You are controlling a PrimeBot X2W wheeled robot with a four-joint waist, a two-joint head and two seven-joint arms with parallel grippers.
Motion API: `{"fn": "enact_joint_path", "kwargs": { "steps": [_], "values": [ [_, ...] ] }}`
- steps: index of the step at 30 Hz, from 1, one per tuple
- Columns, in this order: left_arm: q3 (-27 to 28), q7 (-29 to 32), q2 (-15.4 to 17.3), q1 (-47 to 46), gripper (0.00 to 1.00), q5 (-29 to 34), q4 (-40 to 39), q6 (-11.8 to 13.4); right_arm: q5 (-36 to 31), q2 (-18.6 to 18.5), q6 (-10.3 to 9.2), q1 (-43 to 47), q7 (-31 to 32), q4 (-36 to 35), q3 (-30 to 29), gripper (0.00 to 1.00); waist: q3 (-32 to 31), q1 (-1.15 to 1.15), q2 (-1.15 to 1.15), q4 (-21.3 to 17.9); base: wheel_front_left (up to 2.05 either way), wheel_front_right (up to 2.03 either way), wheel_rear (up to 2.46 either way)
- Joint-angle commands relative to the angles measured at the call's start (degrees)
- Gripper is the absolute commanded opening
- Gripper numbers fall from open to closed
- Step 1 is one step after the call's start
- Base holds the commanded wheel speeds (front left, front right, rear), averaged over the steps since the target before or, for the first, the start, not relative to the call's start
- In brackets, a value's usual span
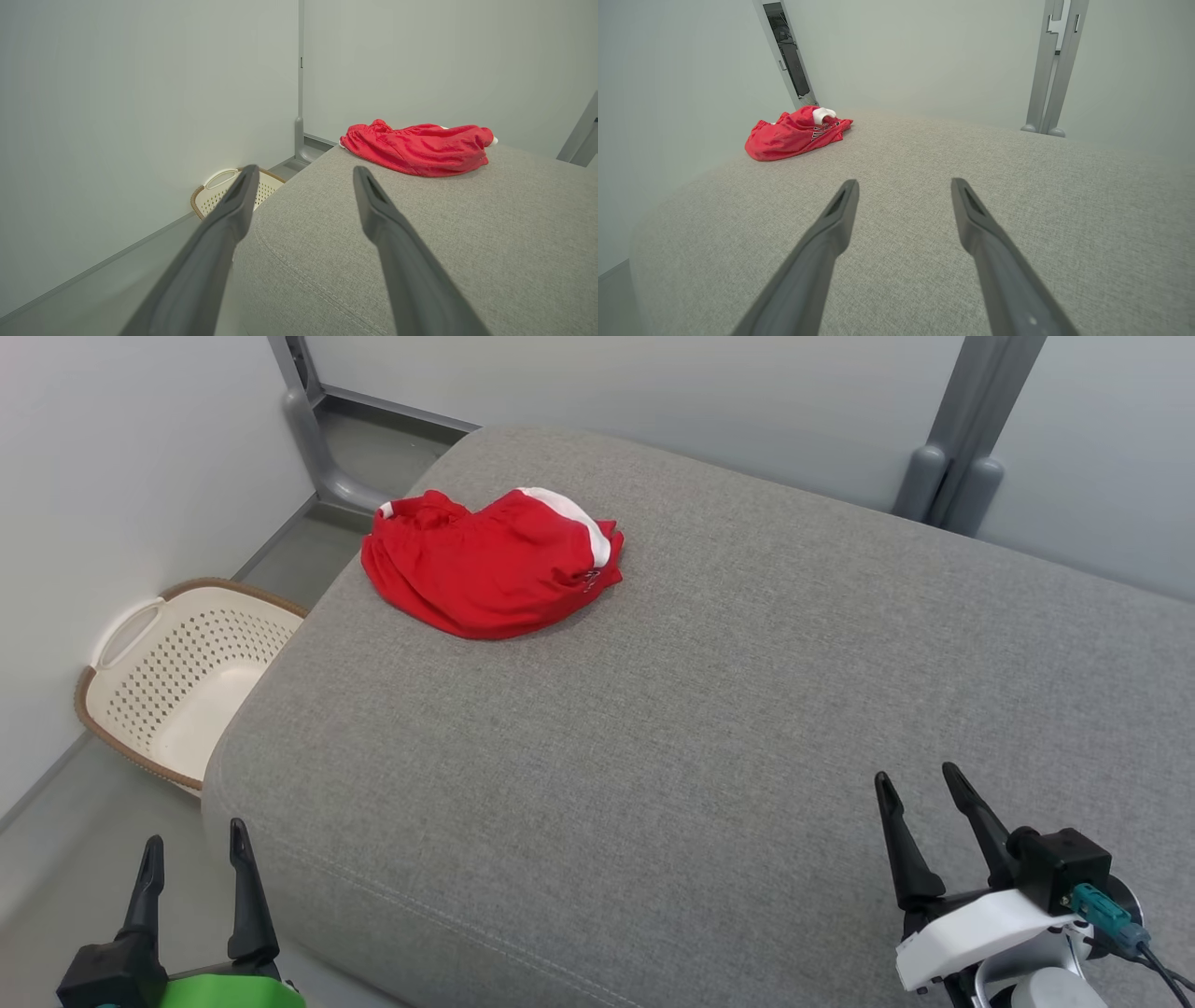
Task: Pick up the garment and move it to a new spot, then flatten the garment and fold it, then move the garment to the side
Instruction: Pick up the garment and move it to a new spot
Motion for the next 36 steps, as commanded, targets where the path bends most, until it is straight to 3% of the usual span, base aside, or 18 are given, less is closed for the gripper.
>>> {"fn": "enact_joint_path", "kwargs": {
  "steps": [1, 12, 22, 30, 36],
  "values": [
    [0.11, -0.01, 0.07, 0.60, 1.00, 0.16, -0.04, 0.39, 0.18, -0.09, -0.09, 0.25, -0.17, 0.02, 0.12, 1.00, -0.06, 0.00, 0.00, -0.44, 0.00, 0.00, 0.00],
    [0.37, 0.00, 0.12, -6.06, 1.00, 0.48, 0.59, -1.13, -0.30, -1.86, -0.09, -1.67, -0.17, -0.88, -0.26, 1.00, 3.02, 0.00, 0.00, -4.86, 0.00, 0.00, 0.00],
    [2.51, -0.01, 1.87, -23.27, 1.00, -0.33, 2.66, -2.42, -0.70, -5.25, -0.09, -6.27, -0.17, -3.21, -2.06, 1.00, 12.42, 0.00, 0.00, -14.03, 0.00, 0.00, 0.00],
    [3.32, 0.40, 7.22, -39.57, 1.00, -1.63, 8.19, -3.28, -0.91, -7.21, -0.09, -9.65, -0.17, -6.49, -5.32, 1.00, 21.99, 0.00, 0.00, -21.93, 0.00, 0.00, 0.00],
    [1.87, 4.21, 11.41, -48.77, 1.00, -2.53, 14.88, -3.88, -1.00, -7.23, -0.09, -11.23, -0.17, -8.61, -7.21, 1.00, 26.53, 0.00, 0.00, -25.48, 0.00, 0.00, 0.00]
  ]
}}
